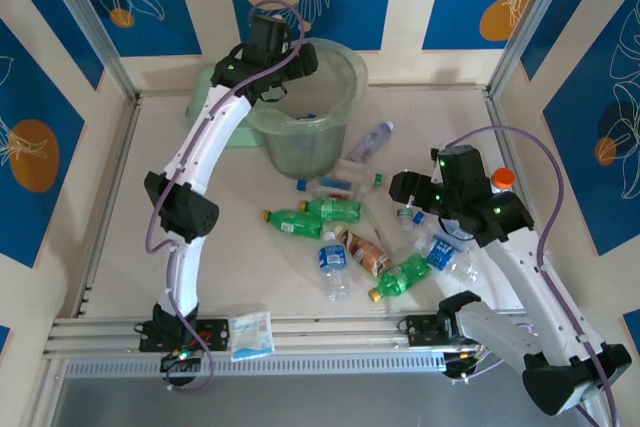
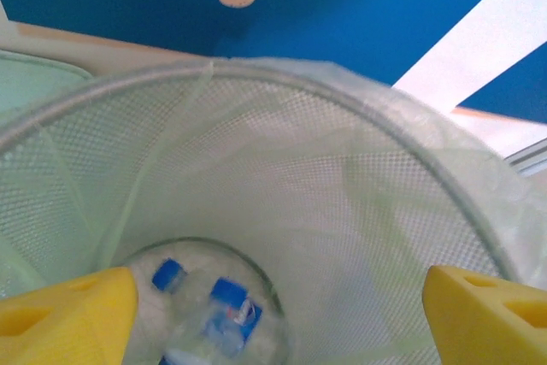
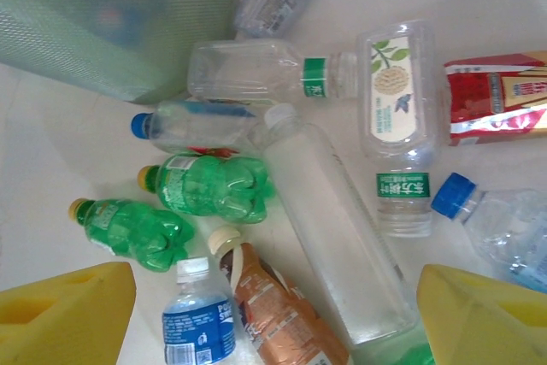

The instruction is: Put the plastic bottles in the bin

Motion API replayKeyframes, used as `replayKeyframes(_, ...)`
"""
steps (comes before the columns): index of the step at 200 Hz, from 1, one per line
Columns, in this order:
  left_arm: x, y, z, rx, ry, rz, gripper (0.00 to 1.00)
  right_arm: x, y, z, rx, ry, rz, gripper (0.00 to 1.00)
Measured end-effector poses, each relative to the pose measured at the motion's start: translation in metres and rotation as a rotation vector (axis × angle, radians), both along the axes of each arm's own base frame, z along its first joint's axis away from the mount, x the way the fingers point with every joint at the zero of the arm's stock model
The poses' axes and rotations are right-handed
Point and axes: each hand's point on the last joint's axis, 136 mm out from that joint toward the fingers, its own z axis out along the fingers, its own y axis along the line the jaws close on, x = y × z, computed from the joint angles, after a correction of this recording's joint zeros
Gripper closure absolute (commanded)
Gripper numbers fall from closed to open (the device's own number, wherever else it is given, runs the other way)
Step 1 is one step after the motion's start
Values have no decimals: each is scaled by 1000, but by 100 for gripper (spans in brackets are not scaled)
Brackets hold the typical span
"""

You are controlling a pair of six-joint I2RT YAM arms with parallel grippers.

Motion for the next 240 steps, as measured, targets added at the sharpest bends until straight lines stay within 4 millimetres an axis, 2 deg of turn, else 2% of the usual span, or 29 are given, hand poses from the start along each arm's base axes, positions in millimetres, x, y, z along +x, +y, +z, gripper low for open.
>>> replayKeyframes(16,-1,-1,-4,5,9,-6,13,2,-7,-4,-18,13,-33,13)
replayKeyframes(34,-5,0,6,2,-8,-14,13,4,-19,-12,-42,48,-90,13)
replayKeyframes(47,-14,1,24,4,-42,-29,14,5,-29,-17,-59,73,-136,13)
replayKeyframes(62,-30,4,53,8,-100,-52,15,5,-41,-24,-79,102,-192,13)
replayKeyframes(75,-52,2,80,23,-161,-89,15,2,-52,-34,-94,137,-236,13)
replayKeyframes(90,-91,-9,108,52,-233,-171,15,-2,-61,-46,-103,183,-276,11)
replayKeyframes(109,-148,-27,118,97,-282,-302,14,-5,-67,-59,-119,243,-297,11)
replayKeyframes(125,-195,-39,103,138,-278,-417,14,-3,-65,-69,-122,284,-289,12)
replayKeyframes(136,-218,-40,79,167,-243,-474,14,-1,-62,-77,-115,306,-279,14)
replayKeyframes(176,-253,-11,-34,269,-20,-501,14,12,-46,-104,-87,347,-202,25)
replayKeyframes(191,-263,1,-65,294,46,-488,15,23,-40,-113,-87,356,-171,29)
replayKeyframes(207,-268,9,-82,303,84,-473,16,33,-32,-122,-99,375,-138,31)
replayKeyframes(222,-270,12,-88,299,96,-457,17,40,-21,-126,-114,379,-95,30)
replayKeyframes(240,-272,17,-93,288,104,-430,17,40,0,-126,-132,365,-20,25)
